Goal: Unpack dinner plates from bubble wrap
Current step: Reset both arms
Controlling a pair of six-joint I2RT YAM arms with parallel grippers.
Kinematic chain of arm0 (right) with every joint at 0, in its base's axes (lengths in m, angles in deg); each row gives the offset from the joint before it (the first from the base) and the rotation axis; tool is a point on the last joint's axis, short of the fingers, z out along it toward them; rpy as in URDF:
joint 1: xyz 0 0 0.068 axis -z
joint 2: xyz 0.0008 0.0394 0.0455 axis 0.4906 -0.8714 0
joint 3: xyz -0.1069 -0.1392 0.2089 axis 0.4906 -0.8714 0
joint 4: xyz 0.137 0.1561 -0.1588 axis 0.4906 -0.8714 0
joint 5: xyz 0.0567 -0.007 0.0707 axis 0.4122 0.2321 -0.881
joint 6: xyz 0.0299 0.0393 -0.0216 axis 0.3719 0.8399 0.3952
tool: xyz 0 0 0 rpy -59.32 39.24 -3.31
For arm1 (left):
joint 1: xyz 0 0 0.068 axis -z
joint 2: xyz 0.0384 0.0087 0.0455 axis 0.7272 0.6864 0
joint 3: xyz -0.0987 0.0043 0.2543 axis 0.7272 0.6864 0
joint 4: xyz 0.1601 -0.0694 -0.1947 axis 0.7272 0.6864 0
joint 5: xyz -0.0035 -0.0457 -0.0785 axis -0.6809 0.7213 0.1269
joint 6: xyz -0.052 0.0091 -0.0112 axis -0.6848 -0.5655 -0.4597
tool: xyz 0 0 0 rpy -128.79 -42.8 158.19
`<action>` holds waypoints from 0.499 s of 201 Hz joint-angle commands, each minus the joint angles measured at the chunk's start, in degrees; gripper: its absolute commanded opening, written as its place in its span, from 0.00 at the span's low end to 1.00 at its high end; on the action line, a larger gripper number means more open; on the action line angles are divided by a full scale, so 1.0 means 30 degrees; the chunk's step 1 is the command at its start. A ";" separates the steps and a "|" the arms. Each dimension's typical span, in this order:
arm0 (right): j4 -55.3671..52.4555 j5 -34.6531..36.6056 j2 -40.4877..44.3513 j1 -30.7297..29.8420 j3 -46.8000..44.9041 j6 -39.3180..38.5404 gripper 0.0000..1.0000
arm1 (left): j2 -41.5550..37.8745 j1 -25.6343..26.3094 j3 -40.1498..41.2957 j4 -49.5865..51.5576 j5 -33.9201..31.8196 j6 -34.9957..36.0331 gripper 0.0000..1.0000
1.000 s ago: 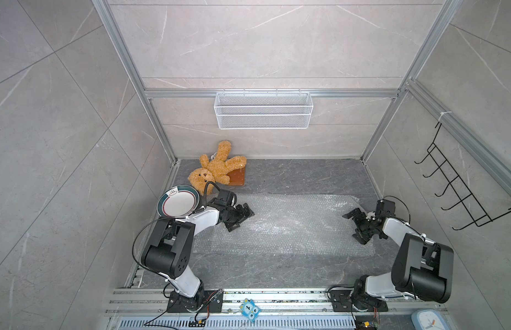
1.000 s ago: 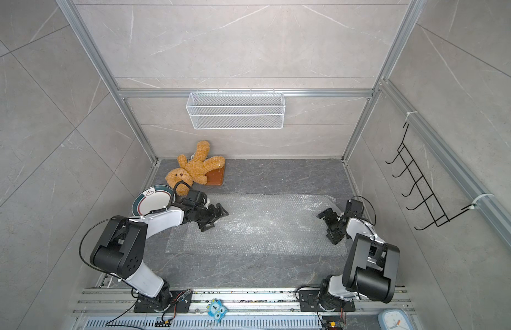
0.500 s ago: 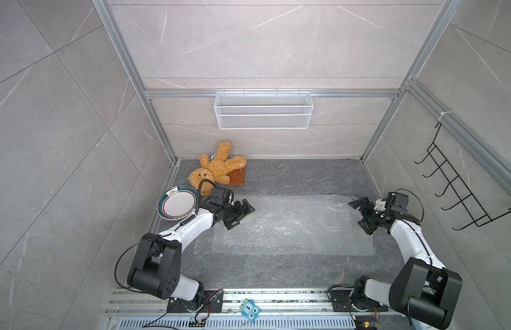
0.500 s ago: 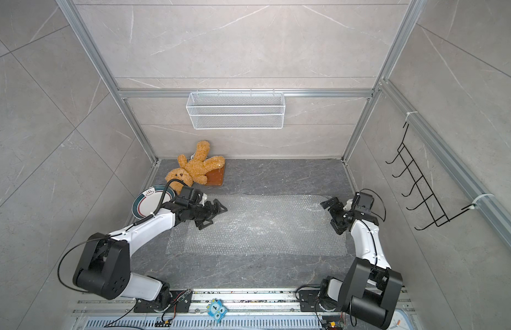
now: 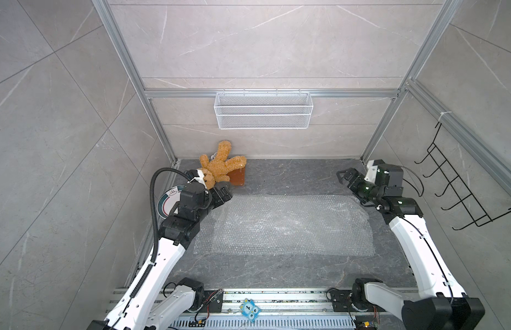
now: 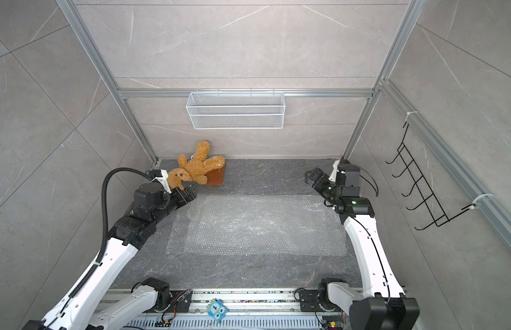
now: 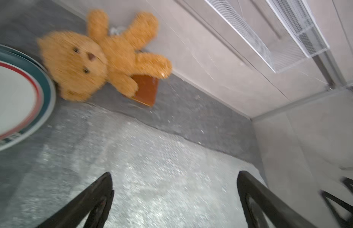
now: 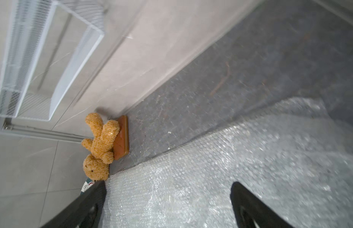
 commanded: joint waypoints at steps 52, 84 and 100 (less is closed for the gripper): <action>0.5381 0.5906 0.5323 -0.2008 -0.7186 -0.7067 1.00 | -0.0735 -0.0325 0.6271 -0.4628 -0.9549 0.4229 1.00; 0.7858 0.7451 0.7337 -0.2005 -1.1097 -0.7974 1.00 | 0.1085 -0.0853 0.6907 -0.5600 -1.2081 0.4282 1.00; 0.9531 0.8362 0.7811 -0.1991 -1.2928 -0.7554 1.00 | 0.2561 -0.1211 0.7320 -0.7180 -1.3430 0.4896 1.00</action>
